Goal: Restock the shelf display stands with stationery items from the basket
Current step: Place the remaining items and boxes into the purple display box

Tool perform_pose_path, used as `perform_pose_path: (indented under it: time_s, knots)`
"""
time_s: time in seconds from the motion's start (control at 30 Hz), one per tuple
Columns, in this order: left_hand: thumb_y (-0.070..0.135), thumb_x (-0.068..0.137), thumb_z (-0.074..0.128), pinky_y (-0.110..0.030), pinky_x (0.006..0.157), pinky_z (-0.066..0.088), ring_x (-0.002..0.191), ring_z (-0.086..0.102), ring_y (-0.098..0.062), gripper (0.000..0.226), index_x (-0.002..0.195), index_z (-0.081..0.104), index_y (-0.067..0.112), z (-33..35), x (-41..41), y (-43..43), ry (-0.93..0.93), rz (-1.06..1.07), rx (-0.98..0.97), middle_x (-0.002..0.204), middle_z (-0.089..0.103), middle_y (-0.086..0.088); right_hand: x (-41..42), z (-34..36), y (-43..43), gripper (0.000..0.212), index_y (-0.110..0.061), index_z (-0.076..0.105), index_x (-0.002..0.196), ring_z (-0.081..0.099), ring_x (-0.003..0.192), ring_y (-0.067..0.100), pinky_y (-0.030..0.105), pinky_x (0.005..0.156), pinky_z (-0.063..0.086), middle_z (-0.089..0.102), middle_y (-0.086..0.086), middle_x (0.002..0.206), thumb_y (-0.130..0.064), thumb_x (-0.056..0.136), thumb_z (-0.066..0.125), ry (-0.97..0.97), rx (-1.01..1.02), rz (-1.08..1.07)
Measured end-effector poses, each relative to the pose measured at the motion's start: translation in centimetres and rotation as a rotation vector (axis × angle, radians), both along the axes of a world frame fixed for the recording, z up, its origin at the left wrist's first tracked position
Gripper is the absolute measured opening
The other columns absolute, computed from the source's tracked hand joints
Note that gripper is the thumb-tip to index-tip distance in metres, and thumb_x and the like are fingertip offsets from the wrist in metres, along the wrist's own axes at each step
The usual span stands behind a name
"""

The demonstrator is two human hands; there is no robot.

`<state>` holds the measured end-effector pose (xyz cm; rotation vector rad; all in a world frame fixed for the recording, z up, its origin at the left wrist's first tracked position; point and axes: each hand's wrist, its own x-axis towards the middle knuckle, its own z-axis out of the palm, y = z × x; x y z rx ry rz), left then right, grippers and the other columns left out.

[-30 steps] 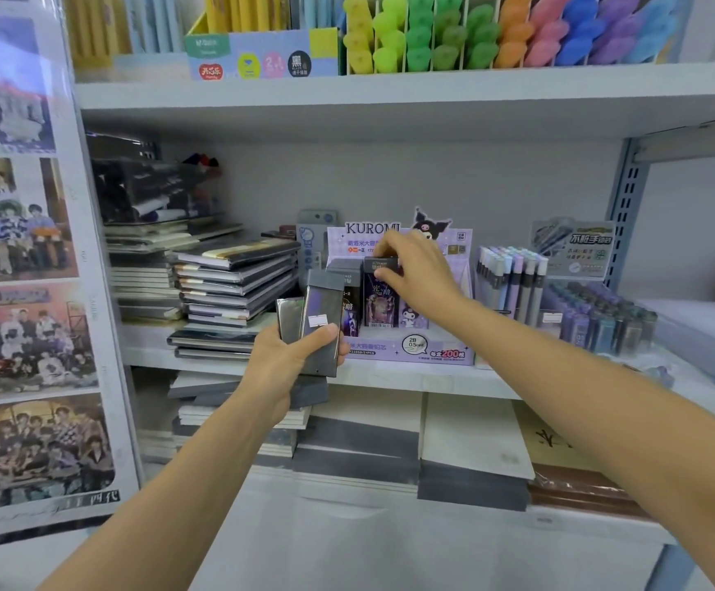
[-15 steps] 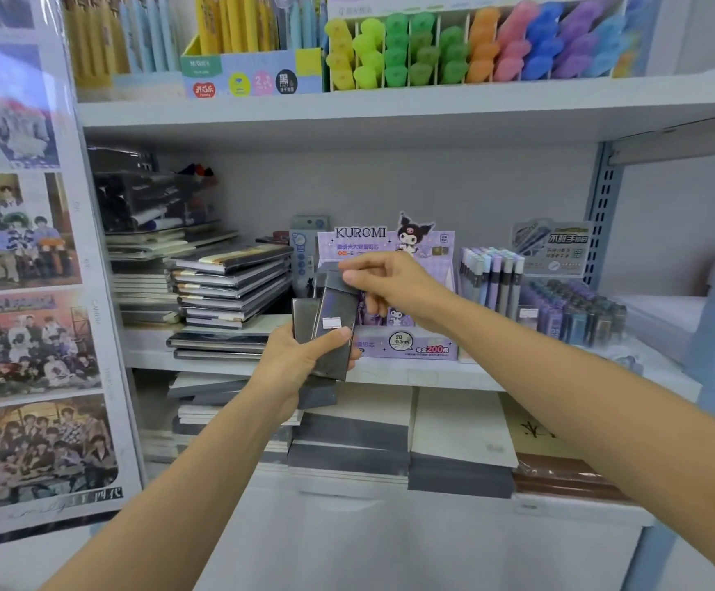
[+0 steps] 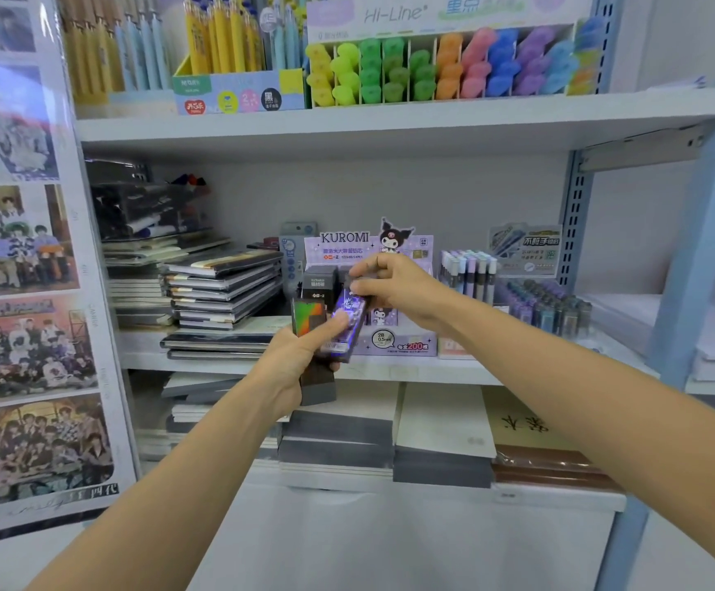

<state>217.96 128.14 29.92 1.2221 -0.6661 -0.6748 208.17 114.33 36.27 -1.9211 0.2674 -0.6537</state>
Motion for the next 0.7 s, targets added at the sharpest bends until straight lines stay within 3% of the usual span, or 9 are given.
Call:
perform_pose_path:
  time_s: [0.07, 0.13, 0.23, 0.47, 0.57, 0.7]
  knots:
    - [0.029, 0.081, 0.073, -0.025, 0.048, 0.051, 0.054, 0.057, -0.020, 0.029, 0.096, 0.067, 0.004, 0.1, 0.2, -0.1, 0.091, 0.005, -0.027, 0.076, 0.069, -0.012, -0.1, 0.4, -0.5, 0.028, -0.008, 0.055, 0.118, 0.064, 0.087, 0.014, 0.015, 0.062, 0.054, 0.064, 0.015, 0.110, -0.003, 0.091, 0.062, -0.003, -0.052, -0.071]
    - [0.012, 0.095, 0.056, -0.025, 0.050, 0.056, 0.054, 0.065, -0.021, 0.014, 0.098, 0.064, 0.001, 0.3, 0.5, 0.0, 0.196, 0.006, -0.063, 0.076, 0.071, -0.014, 0.0, 0.9, -1.2, 0.038, -0.009, 0.055, 0.127, 0.064, 0.102, 0.019, 0.021, 0.073, 0.057, 0.062, 0.013, 0.121, -0.005, 0.091, 0.063, -0.061, -0.138, -0.164]
    - [0.004, 0.100, 0.044, -0.030, 0.063, 0.061, 0.067, 0.070, -0.024, 0.020, 0.108, 0.061, -0.003, 0.0, 1.4, 0.4, 0.162, 0.020, -0.090, 0.086, 0.068, -0.015, 0.5, 1.5, -2.1, 0.035, -0.010, 0.061, 0.123, 0.064, 0.106, 0.020, 0.036, 0.091, 0.055, 0.065, 0.005, 0.118, -0.004, 0.089, 0.065, -0.186, -0.282, -0.280]
    - [0.016, 0.099, 0.052, -0.029, 0.067, 0.061, 0.081, 0.074, -0.019, 0.015, 0.109, 0.063, 0.012, -1.2, 2.9, 1.2, 0.006, 0.007, -0.085, 0.099, 0.076, -0.005, 2.9, -0.3, -3.0, 0.029, -0.015, 0.063, 0.114, 0.063, 0.105, 0.015, 0.029, 0.095, 0.050, 0.069, 0.004, 0.112, -0.003, 0.087, 0.066, -0.163, -0.532, -0.351]
    - [0.016, 0.096, 0.056, -0.030, 0.067, 0.060, 0.084, 0.074, -0.022, 0.016, 0.111, 0.062, 0.012, -1.7, 3.4, 1.3, 0.004, 0.020, -0.091, 0.101, 0.075, -0.010, 3.7, -1.4, -3.3, 0.028, -0.015, 0.063, 0.114, 0.062, 0.102, 0.015, 0.022, 0.089, 0.046, 0.069, 0.004, 0.110, -0.004, 0.088, 0.066, -0.133, -0.602, -0.351]
    - [0.015, 0.094, 0.060, -0.028, 0.062, 0.058, 0.081, 0.074, -0.025, 0.017, 0.110, 0.063, 0.009, -2.0, 3.8, 1.2, 0.029, 0.031, -0.099, 0.097, 0.075, -0.012, 4.5, -1.4, -3.6, 0.025, -0.014, 0.065, 0.112, 0.061, 0.096, 0.015, 0.025, 0.089, 0.047, 0.069, 0.005, 0.107, -0.007, 0.088, 0.066, -0.067, -0.689, -0.313]
